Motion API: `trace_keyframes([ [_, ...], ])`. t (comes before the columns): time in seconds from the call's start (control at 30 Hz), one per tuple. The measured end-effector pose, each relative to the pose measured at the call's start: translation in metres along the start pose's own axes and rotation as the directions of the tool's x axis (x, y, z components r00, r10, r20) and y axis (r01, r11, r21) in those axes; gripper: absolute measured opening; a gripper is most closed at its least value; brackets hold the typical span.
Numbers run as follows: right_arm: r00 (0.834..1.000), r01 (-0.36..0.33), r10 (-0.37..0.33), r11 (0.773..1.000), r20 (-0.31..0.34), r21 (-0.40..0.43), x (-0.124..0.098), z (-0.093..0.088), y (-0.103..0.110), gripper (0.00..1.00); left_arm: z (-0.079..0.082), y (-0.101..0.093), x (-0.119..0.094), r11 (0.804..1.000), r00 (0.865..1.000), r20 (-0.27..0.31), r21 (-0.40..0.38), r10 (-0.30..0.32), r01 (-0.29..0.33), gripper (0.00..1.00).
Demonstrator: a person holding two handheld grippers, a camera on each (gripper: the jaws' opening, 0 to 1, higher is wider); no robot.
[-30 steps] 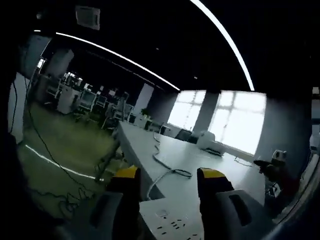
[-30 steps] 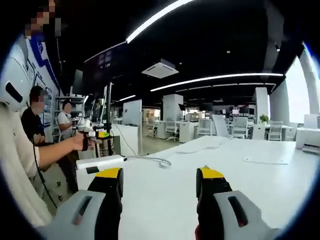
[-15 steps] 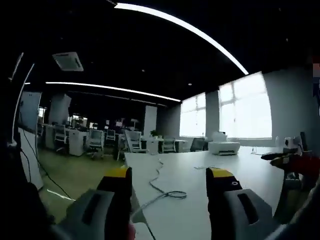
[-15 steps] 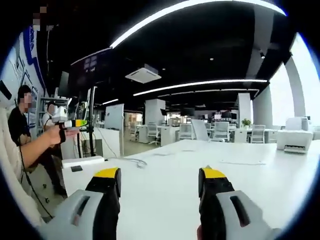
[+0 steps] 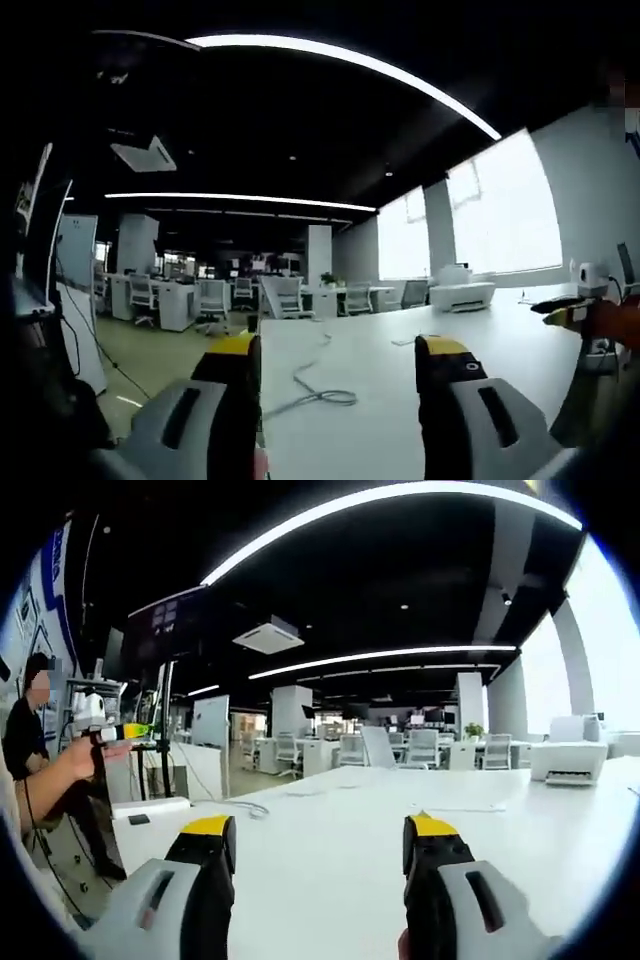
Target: Pick up the power strip scattered on the table, fix it on the side mounting bracket of the table, and press the switch
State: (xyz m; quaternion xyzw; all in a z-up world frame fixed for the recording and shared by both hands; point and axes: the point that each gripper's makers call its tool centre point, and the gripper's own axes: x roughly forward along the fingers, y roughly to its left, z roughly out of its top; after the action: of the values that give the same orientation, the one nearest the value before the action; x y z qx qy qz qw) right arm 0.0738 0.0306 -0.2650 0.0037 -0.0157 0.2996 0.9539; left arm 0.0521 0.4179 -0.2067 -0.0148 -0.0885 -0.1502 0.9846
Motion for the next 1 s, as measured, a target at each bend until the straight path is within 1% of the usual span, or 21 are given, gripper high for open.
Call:
trace_keyframes([
  [0.1, 1.000, 0.018, -0.018, 1.000, -0.001, 0.008, -0.006, -0.003, -0.007, 0.64, -0.005, -0.010, -0.002, 1.000, 1.000, 0.004, 0.004, 0.004, -0.004, 0.67],
  [0.23, 0.999, 0.043, -0.043, 0.999, -0.002, 0.010, -0.015, -0.005, -0.015, 0.64, -0.008, -0.016, -0.004, 1.000, 1.000, 0.021, 0.000, 0.013, -0.013, 0.67],
  [0.3, 0.998, 0.062, -0.062, 0.998, -0.008, 0.010, -0.019, -0.007, -0.021, 0.64, -0.004, -0.016, -0.007, 1.000, 0.999, 0.041, 0.013, 0.026, -0.027, 0.67],
  [0.47, 0.995, 0.099, -0.099, 0.995, -0.025, -0.002, -0.028, -0.010, -0.029, 0.64, -0.003, -0.013, -0.009, 0.999, 0.998, 0.042, 0.033, 0.039, -0.040, 0.67],
  [0.57, 0.993, 0.118, -0.118, 0.993, -0.031, -0.006, -0.033, -0.012, -0.032, 0.64, -0.007, -0.013, -0.011, 0.998, 0.998, 0.039, 0.037, 0.045, -0.047, 0.67],
  [0.77, 0.988, 0.146, -0.147, 0.989, -0.037, -0.012, -0.039, -0.016, -0.035, 0.64, -0.022, -0.016, -0.015, 0.998, 0.999, -0.001, 0.053, 0.041, -0.040, 0.67],
  [0.93, 0.986, 0.166, -0.166, 0.986, -0.029, 0.000, -0.042, -0.017, -0.039, 0.63, -0.026, -0.013, -0.019, 0.997, 0.999, -0.025, 0.060, 0.043, -0.042, 0.67],
  [1.0, 0.985, 0.171, -0.170, 0.985, -0.026, 0.007, -0.043, -0.017, -0.041, 0.63, -0.029, -0.009, -0.022, 0.998, 0.998, -0.045, 0.057, 0.041, -0.038, 0.67],
])
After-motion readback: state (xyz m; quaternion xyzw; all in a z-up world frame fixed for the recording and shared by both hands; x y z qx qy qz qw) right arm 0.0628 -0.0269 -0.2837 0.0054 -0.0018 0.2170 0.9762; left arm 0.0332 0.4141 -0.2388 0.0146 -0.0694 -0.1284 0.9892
